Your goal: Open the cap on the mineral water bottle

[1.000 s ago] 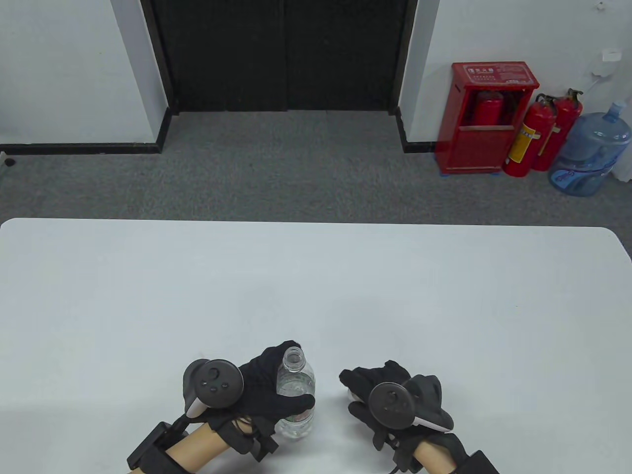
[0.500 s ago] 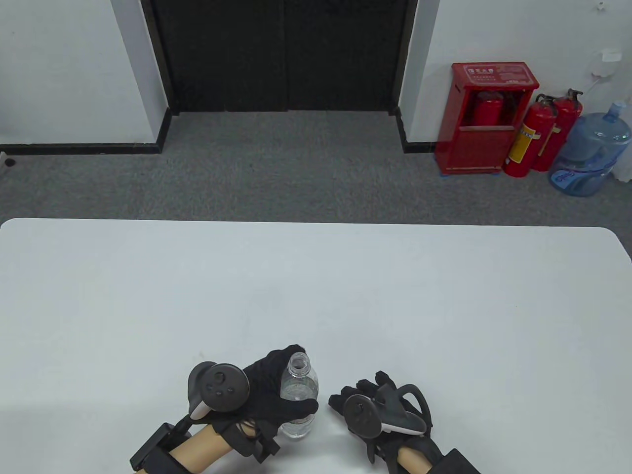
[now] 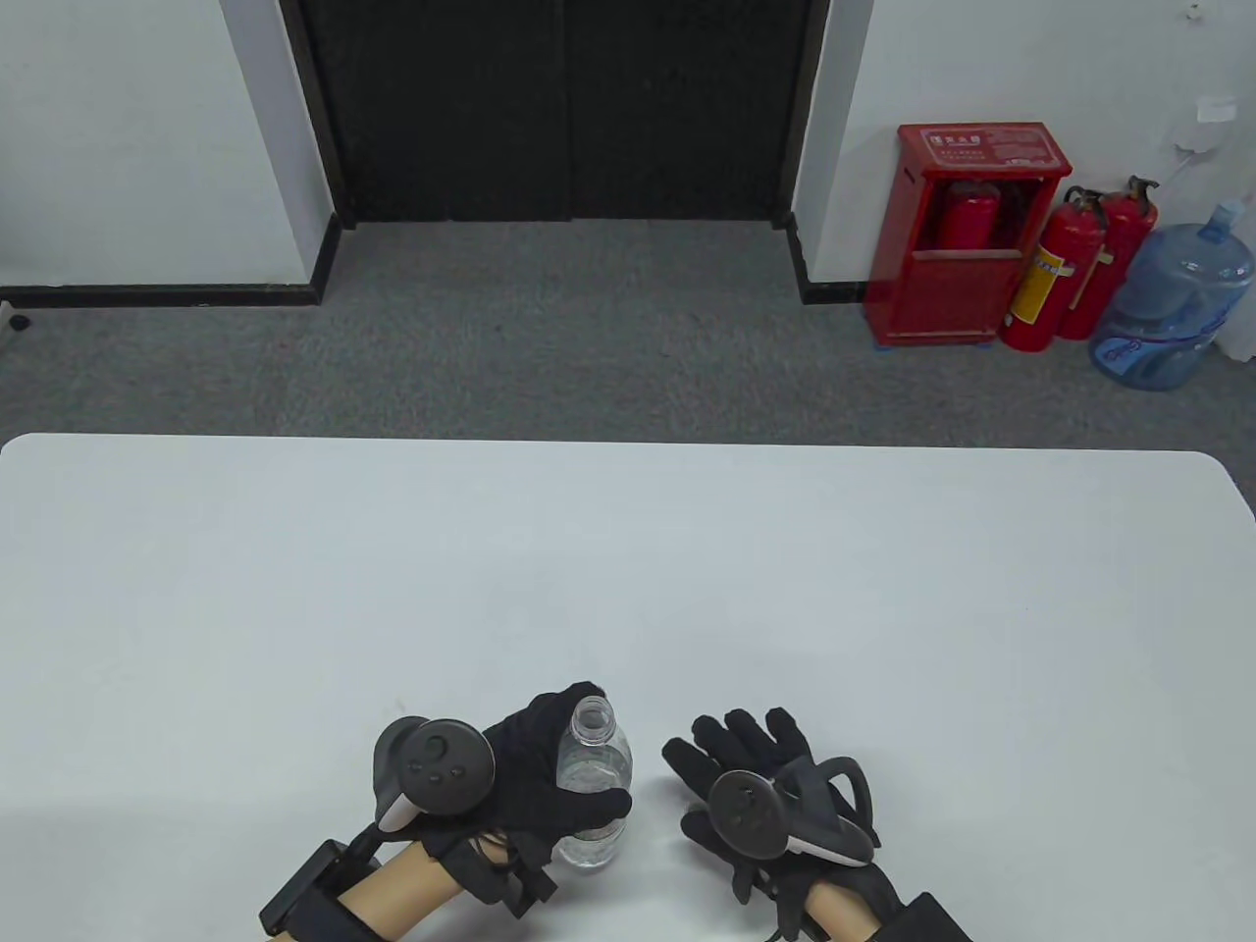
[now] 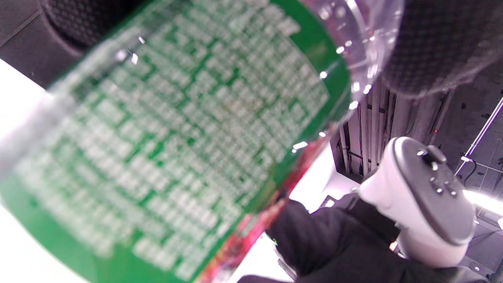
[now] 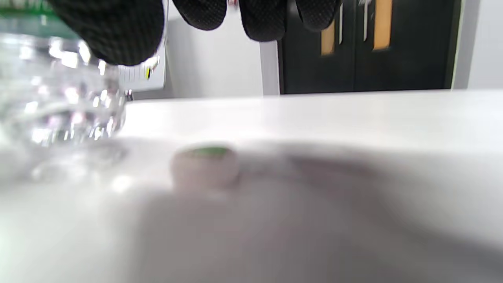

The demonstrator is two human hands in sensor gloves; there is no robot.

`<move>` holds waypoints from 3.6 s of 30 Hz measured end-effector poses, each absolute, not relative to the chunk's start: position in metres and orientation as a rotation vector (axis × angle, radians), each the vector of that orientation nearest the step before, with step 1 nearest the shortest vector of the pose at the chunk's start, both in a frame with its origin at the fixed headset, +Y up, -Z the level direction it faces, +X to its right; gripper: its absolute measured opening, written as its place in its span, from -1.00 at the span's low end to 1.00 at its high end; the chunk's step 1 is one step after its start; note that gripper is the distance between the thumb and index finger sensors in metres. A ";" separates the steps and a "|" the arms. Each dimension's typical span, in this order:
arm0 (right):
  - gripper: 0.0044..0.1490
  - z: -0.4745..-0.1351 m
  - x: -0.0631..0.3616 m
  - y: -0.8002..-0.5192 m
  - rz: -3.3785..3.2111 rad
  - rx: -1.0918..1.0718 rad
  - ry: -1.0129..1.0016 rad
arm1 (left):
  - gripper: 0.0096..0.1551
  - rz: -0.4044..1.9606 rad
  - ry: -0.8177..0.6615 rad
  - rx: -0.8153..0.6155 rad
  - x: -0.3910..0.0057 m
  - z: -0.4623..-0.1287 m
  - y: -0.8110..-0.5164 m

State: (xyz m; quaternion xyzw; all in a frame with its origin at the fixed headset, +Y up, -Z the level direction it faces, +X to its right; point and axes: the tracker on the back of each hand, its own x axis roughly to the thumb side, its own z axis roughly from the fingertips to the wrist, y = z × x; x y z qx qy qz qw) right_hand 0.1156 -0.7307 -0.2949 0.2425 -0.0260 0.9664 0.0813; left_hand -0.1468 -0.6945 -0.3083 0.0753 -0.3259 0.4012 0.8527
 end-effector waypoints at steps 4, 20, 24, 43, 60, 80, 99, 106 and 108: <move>-0.04 -0.291 0.141 -0.708 2.758 0.622 -0.183 | 0.11 0.848 -0.686 0.157 -0.147 -0.308 -0.695; -0.05 -0.288 0.154 -0.698 2.695 0.589 -0.181 | 0.10 0.834 -0.700 0.152 -0.143 -0.306 -0.695; -0.05 -0.289 0.152 -0.700 2.710 0.588 -0.153 | 0.11 0.838 -0.694 0.151 -0.140 -0.310 -0.692; -0.05 -0.289 0.148 -0.702 2.737 0.595 -0.080 | 0.11 0.774 -0.466 0.174 -0.100 -0.447 -0.675; -0.06 -0.288 0.145 -0.702 2.743 0.620 -0.038 | 0.12 0.746 -0.381 0.147 -0.101 -0.467 -0.702; -0.05 -0.284 0.141 -0.701 2.697 0.679 -0.134 | 0.14 0.644 -0.473 0.057 -0.177 -0.394 -0.692; -0.06 -0.279 0.131 -0.703 2.695 0.739 -0.121 | 0.12 0.275 -0.593 -0.064 -0.208 -0.304 -0.727; -0.06 -0.279 0.131 -0.705 2.686 0.736 -0.103 | 0.10 0.251 -0.599 -0.114 -0.212 -0.302 -0.737; -0.06 -0.279 0.131 -0.706 2.681 0.734 -0.095 | 0.10 0.256 -0.607 -0.108 -0.211 -0.301 -0.736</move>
